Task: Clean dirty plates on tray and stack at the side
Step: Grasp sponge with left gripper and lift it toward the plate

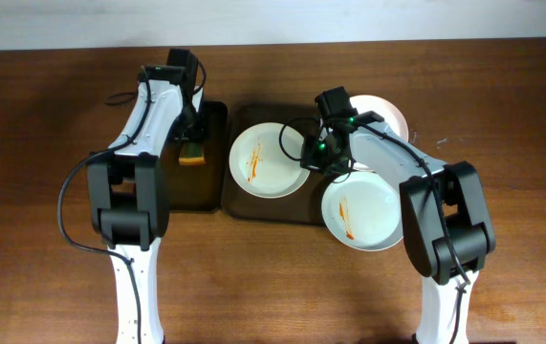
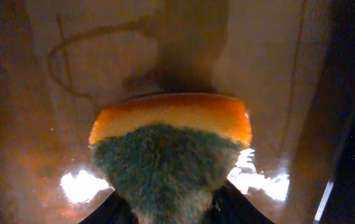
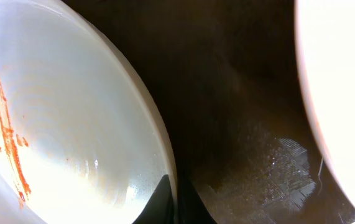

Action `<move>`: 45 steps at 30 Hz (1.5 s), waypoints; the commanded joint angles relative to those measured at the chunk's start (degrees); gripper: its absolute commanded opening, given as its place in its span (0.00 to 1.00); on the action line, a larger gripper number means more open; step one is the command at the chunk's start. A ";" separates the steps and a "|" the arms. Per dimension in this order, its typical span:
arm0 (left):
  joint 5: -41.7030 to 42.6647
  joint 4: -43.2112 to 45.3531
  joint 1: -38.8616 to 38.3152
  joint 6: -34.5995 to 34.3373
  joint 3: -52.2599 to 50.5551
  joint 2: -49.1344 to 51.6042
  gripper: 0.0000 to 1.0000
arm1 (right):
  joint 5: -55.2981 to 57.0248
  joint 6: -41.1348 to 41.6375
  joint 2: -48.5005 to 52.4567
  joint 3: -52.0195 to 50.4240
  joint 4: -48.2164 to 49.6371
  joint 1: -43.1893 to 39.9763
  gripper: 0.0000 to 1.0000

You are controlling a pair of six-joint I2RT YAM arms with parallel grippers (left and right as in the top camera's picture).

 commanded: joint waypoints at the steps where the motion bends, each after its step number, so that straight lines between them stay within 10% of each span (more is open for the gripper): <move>1: -0.61 0.28 0.07 -0.20 -1.22 1.09 0.02 | 0.76 0.24 1.18 0.04 -0.44 0.48 0.04; 14: 16.81 -14.82 0.07 10.97 12.24 -4.17 0.00 | -4.72 -2.60 1.16 0.13 0.24 -0.39 0.04; 38: 17.40 -12.96 0.00 10.86 12.24 -4.17 0.00 | -6.29 -4.11 1.16 0.11 0.63 -1.84 0.04; 45: 18.93 -4.39 -6.84 -0.04 5.42 -4.13 0.00 | -6.29 -4.09 1.16 0.11 0.92 -1.81 0.04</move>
